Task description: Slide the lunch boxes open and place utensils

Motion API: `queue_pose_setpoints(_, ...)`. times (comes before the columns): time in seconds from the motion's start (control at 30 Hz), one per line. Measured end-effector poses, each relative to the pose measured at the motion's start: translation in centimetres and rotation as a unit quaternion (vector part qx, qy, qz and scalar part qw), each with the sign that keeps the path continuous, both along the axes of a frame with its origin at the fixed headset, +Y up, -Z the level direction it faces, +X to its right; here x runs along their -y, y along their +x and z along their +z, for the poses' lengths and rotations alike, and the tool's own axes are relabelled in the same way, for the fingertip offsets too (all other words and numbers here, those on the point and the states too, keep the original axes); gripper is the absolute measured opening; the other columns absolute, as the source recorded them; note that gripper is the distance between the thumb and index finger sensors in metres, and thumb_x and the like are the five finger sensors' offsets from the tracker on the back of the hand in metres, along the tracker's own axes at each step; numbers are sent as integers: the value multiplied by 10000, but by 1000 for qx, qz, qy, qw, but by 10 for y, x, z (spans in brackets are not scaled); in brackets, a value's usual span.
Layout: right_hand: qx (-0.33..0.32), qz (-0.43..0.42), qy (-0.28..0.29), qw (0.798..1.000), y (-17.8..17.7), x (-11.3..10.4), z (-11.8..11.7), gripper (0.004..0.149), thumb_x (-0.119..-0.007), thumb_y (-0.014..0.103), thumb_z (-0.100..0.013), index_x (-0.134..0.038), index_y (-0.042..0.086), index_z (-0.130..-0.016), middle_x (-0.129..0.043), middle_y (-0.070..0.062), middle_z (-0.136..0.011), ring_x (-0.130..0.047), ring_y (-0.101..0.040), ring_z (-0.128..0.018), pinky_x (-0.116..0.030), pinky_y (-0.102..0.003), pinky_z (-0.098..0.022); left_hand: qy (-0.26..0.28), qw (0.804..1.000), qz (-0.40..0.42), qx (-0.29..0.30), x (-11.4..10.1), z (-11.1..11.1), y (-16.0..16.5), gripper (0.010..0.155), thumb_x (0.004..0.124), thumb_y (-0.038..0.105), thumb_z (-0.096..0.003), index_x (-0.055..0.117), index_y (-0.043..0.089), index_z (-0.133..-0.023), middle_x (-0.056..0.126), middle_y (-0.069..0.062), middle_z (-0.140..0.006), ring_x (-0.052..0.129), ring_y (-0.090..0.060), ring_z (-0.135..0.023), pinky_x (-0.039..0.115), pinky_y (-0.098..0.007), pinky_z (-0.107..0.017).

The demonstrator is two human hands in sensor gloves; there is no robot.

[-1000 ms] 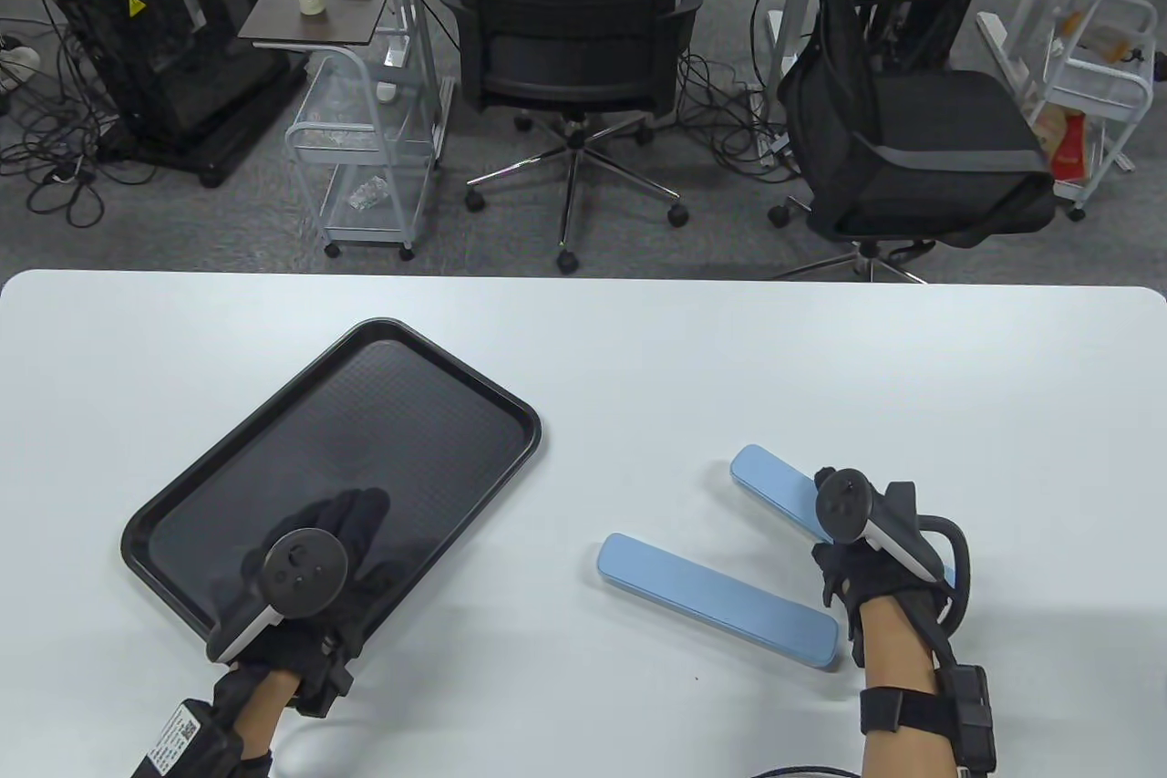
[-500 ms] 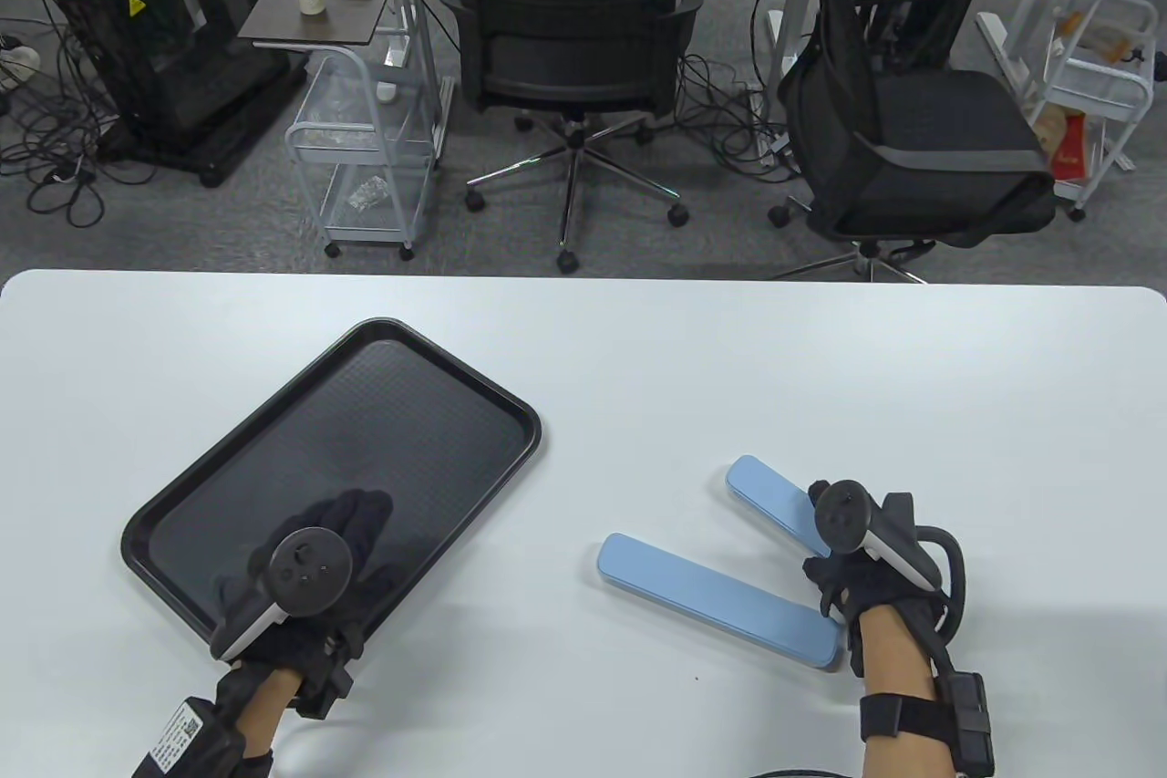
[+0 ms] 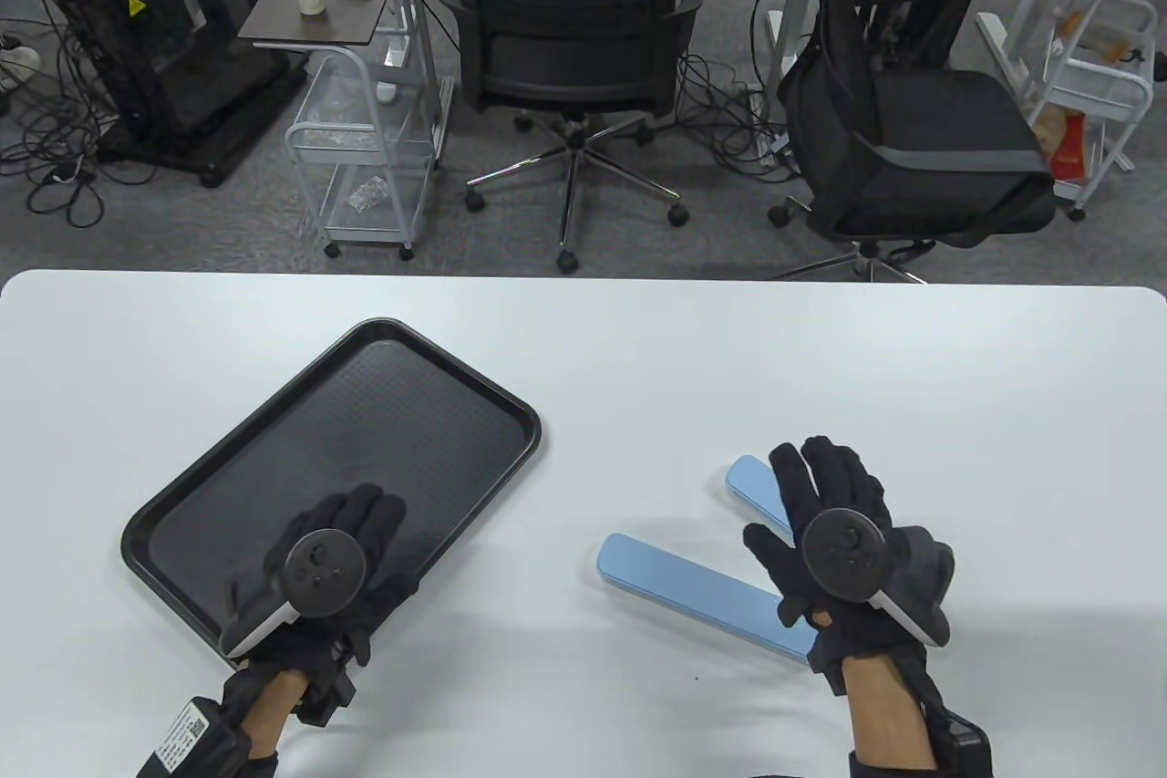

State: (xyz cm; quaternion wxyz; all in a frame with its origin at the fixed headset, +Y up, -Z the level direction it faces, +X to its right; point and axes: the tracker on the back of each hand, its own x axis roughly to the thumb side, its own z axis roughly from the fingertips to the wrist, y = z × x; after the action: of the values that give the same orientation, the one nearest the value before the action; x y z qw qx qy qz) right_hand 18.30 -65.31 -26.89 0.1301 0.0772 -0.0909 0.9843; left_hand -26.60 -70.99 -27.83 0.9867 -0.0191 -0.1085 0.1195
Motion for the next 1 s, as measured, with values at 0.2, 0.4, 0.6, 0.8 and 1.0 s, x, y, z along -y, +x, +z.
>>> queue_pose_setpoints(0.2, -58, 23, 21, 998, -49, -9, 20, 798, -742, 590, -483, -324, 317, -1106, -218, -130, -1169, -301, -453, -1102, -344, -612, -764, 6, 1000, -8, 11, 1, 2, 7, 811, 713, 609, -366, 403, 319, -1057, 315, -2, -1159, 326, -350, -1077, 257, -604, -750)
queue_pose_setpoints(0.4, -89, 58, -19, 994, -81, 19, 15, 805, -743, 588, -482, -312, 314, -1105, -211, -134, -1166, -281, -447, -1102, -333, -609, -761, 6, 1000, -19, 22, 2, 4, 13, 816, 711, 614, -364, 399, 319, -1058, 305, -4, -1160, 319, -351, -1077, 252, -606, -748)
queue_pose_setpoints(0.6, -101, 82, -50, 990, -96, 47, 10, 826, -744, 584, -479, -275, 311, -1101, -196, -135, -1162, -247, -442, -1099, -309, -604, -757, 4, 999, -25, 25, 3, 4, 15, 818, 710, 617, -364, 395, 320, -1058, 295, -7, -1160, 307, -352, -1079, 243, -607, -749)
queue_pose_setpoints(0.8, -92, 85, -76, 989, -94, 60, 4, 828, -740, 585, -481, -265, 311, -1101, -194, -138, -1161, -248, -453, -1095, -314, -620, -752, 2, 999, -30, 27, 5, 4, 18, 821, 709, 619, -363, 392, 322, -1059, 290, -6, -1160, 302, -352, -1080, 239, -608, -749)
queue_pose_setpoints(1.0, -96, 91, -82, 988, -95, 66, 4, 823, -741, 585, -479, -275, 310, -1100, -202, -139, -1160, -261, -456, -1090, -324, -627, -749, 0, 999, -35, 26, 6, 4, 19, 820, 710, 619, -362, 393, 323, -1058, 290, -7, -1160, 303, -353, -1079, 238, -608, -748)
